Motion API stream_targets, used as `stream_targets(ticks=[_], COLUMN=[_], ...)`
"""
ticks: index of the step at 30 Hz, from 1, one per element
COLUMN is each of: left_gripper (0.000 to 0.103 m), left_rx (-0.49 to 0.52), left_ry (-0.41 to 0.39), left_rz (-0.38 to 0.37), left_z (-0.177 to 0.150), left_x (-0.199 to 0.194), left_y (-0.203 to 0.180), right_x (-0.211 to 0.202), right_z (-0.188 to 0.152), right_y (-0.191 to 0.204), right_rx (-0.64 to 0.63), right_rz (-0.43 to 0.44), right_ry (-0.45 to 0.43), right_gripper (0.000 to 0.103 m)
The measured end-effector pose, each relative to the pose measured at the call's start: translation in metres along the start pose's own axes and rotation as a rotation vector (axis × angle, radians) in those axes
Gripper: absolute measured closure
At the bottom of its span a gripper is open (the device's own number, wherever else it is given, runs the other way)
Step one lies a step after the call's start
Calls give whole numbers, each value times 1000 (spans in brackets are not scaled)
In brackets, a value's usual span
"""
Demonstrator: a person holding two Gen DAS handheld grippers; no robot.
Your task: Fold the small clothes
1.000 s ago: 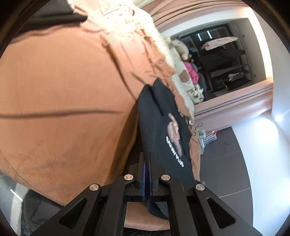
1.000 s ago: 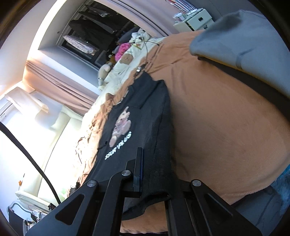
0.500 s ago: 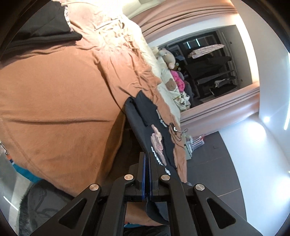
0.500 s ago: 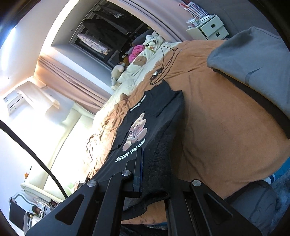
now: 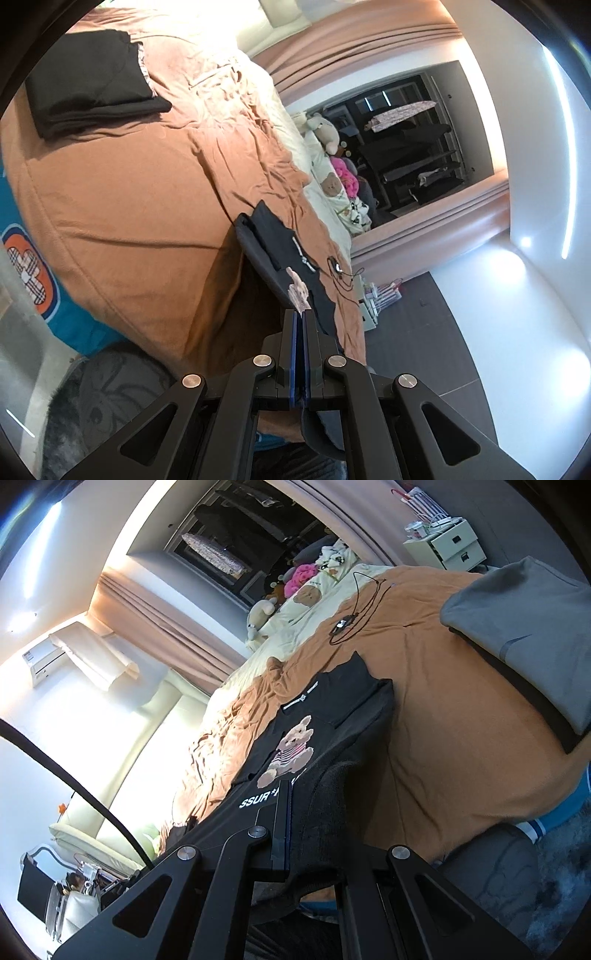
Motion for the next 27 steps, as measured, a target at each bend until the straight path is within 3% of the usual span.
stream_targets(ticks=[14, 27], left_gripper=[101, 101], left_rx=[58, 145], left_ry=[-79, -173], left_rz=[-68, -156], left_z=[-28, -35], left_x=[-83, -137], left_y=[-46, -109], right_x=[-43, -73], right_z=[2, 18], right_y=[3, 6], right_rx=[-37, -86], right_rz=[45, 130], right_ry=[2, -80], right_gripper=[103, 103])
Point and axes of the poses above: each gripper's, at about its wrist camera, not at the fingertips, and x roughly the way its jaws point, y to its left, z to its top, the point moved 2 cm from there along x, roughly the way its jaws point, and after that the axes turned 1 degree about -x, right-handed, at the moved point
